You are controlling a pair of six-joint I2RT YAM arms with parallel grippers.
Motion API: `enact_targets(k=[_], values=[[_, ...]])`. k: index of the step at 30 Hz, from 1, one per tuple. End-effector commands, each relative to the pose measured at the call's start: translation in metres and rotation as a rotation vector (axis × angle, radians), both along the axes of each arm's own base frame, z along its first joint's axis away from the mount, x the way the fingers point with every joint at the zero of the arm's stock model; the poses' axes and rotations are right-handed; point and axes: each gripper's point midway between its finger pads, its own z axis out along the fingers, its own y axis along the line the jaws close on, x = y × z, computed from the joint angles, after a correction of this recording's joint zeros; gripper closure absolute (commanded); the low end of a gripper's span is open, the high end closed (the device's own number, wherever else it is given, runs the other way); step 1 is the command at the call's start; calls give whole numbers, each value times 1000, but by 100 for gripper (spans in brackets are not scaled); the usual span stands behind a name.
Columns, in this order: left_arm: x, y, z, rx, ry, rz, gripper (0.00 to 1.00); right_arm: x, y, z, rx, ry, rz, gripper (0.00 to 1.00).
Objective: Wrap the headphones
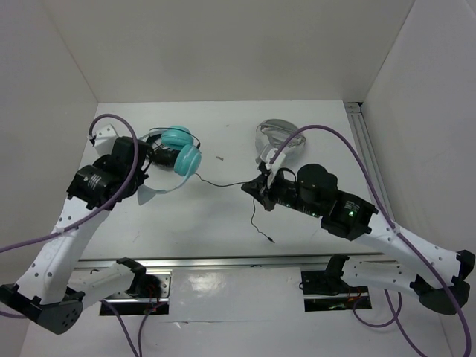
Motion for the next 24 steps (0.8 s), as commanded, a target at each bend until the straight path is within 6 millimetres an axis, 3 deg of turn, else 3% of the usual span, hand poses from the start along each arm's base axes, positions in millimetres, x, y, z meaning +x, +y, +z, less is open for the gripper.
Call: enact_targets(k=[1,6,10,12,15,16,18,22,24], values=[[26,-1,28,-55,-141,19,100,-12,8,37,91,-33,75,100],[38,1,-8,14,-20,35,100,-13,10,61,109,-65,92,100],[43,-19,-27,53,46,-15,100,-2,19,58,67,-78,77,100],[40,-19,-33,73,82,-5,100,3,31,51,38,-56,88,100],[44,-19,-36,91,109,6,100,-2,49,37,4,-28,135,100],[45,-20,-33,88,101,6,100,-5,54,43,25,-42,149,100],[48,-18,-41,134,140,-5,100,-13,66,37,12,-38,168,100],[55,-39,-58,209,226,-152,100,-12,72,45,-32,-91,140,100],[54,-62,-72,251,258,-315,100,1,68,49,-54,-123,72,100]])
